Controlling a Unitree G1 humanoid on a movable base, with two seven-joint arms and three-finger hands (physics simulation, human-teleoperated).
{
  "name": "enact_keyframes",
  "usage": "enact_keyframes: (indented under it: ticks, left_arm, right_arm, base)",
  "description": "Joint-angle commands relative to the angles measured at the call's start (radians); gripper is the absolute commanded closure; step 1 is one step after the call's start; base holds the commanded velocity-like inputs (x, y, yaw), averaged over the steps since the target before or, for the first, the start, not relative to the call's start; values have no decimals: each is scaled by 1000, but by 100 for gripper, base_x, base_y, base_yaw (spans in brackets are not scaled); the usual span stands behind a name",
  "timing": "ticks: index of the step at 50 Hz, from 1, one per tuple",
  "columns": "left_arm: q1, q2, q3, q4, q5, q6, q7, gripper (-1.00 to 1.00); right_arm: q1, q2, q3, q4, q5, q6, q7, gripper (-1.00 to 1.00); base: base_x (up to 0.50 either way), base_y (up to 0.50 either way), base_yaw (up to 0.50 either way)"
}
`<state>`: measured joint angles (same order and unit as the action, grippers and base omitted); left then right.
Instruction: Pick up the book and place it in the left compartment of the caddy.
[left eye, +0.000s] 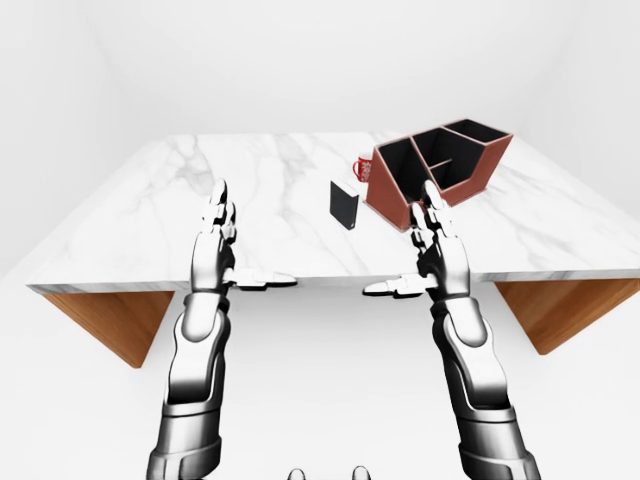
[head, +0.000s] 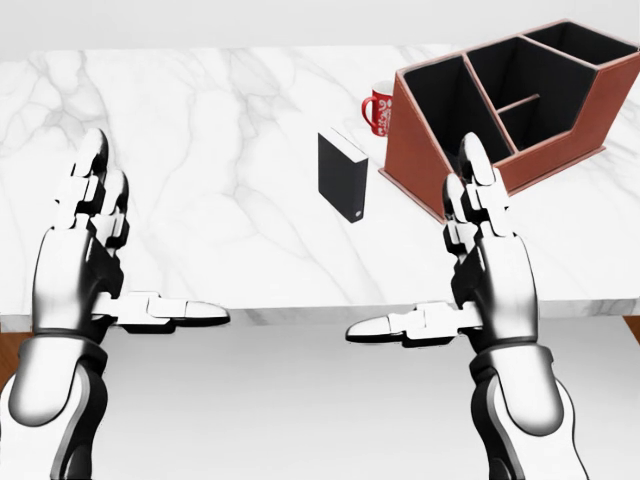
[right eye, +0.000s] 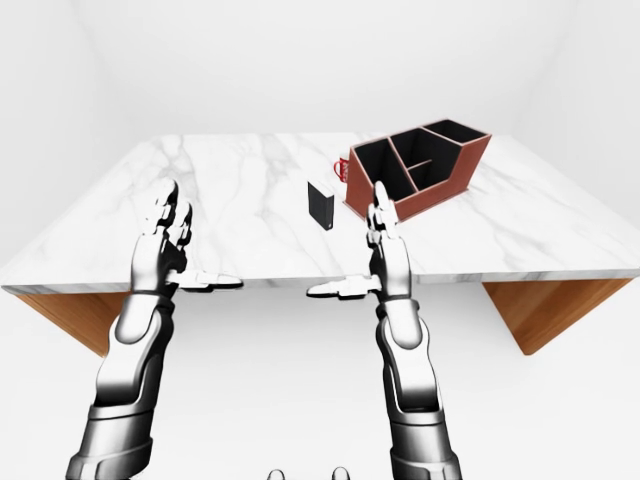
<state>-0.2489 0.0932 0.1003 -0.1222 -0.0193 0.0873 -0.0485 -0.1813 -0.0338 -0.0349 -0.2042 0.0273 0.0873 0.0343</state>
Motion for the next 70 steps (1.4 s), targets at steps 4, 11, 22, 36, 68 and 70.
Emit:
enact_keyframes:
  ticks: [4, 11, 22, 36, 68, 70]
  left_arm:
    - [-61, 16, 19, -35, -23, 0, 20, -100]
    - [-45, 6, 1, -29, -15, 0, 23, -100]
    - [-43, 3, -1, -30, -12, 0, 20, -100]
    - [-26, -5, -7, -48, -3, 0, 19, -100]
    - [-26, -1, -1, -31, -12, 0, 21, -100]
    - [-27, 0, 0, -29, -12, 0, 21, -100]
  right_arm:
    - [-6, 4, 12, -38, 7, 0, 29, -100]
    - [-8, 5, 12, -30, 4, 0, 32, -100]
    - [12, 3, 11, -35, 9, 0, 48, -100]
    - [18, 1, 2, -41, 24, 0, 52, -100]
    - [11, 11, 24, -25, 16, 0, 62, -100]
    - [17, 11, 27, -28, 15, 0, 66, -100]
  base:
    - [50, -7, 0]
    - [50, -6, 0]
    - [50, -5, 0]
    - [50, -1, 0]
    - [36, -7, 0]
    - [0, 0, 0]
